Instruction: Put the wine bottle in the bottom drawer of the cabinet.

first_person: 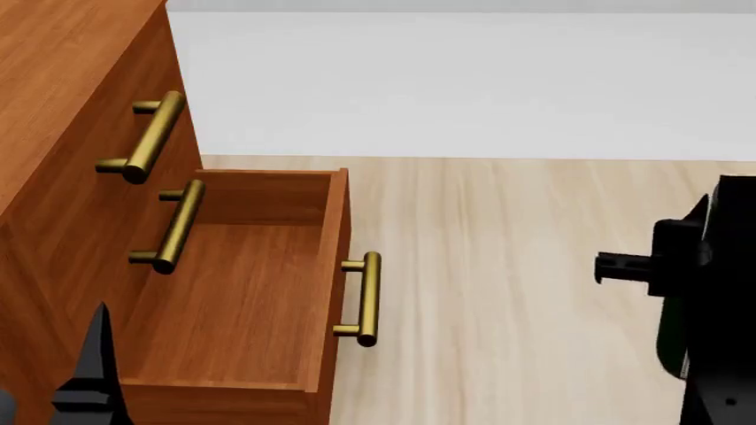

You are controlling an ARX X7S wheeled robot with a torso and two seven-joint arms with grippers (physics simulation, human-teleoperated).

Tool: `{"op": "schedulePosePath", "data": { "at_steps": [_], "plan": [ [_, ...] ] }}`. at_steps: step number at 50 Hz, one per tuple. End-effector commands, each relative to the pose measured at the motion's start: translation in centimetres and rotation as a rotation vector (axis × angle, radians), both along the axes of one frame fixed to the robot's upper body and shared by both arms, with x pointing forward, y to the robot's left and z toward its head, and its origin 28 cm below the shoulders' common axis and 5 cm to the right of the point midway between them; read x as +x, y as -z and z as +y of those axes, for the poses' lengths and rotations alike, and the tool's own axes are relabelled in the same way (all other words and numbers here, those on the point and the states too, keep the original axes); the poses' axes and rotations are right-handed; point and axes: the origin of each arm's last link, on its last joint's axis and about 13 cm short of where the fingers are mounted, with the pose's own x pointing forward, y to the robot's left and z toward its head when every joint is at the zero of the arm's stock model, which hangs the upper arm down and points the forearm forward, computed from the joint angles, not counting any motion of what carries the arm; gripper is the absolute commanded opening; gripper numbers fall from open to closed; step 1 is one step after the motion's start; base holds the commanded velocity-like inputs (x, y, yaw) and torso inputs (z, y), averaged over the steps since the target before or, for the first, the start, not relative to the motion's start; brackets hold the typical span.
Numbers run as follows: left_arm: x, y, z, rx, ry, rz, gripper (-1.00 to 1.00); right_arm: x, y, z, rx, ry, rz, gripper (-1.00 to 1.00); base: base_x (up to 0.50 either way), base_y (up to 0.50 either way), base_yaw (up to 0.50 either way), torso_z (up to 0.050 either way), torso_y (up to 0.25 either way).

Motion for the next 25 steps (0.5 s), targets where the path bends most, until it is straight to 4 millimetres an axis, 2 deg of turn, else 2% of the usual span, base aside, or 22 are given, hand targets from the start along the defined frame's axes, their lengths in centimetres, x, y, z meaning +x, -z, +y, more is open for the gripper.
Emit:
{"op": "schedulePosePath", "data": {
  "at_steps": [1, 6, 11, 20, 25],
  "plan": [
    [0.0, 0.0, 0.0, 0.003, -0.003, 0.003, 1.00, -0.1, -4.8, 1.5, -0.004, -0.099, -0.090, -1.00, 0.00, 0.00, 0.00, 0.000, 0.000],
    [0.1, 0.1, 0.1, -0.001, -0.005, 0.005, 1.00, -0.2, -6.7, 2.3, -0.017, -0.138, -0.107, -1.00, 0.00, 0.00, 0.00, 0.000, 0.000],
    [0.2, 0.3, 0.0, -0.002, -0.003, 0.010, 1.00, 0.0, -8.7, 2.8, 0.051, -0.193, -0.143, -1.00, 0.00, 0.00, 0.00, 0.000, 0.002],
    [0.2, 0.6, 0.1, -0.005, 0.001, 0.020, 1.00, 0.6, -12.1, 3.9, 0.005, -0.239, -0.154, -1.00, 0.00, 0.00, 0.00, 0.000, 0.000],
    [0.2, 0.8, 0.1, -0.008, 0.003, 0.019, 1.00, 0.7, -13.9, 4.5, 0.086, -0.302, -0.179, -1.00, 0.00, 0.00, 0.00, 0.000, 0.002]
  ]
}}
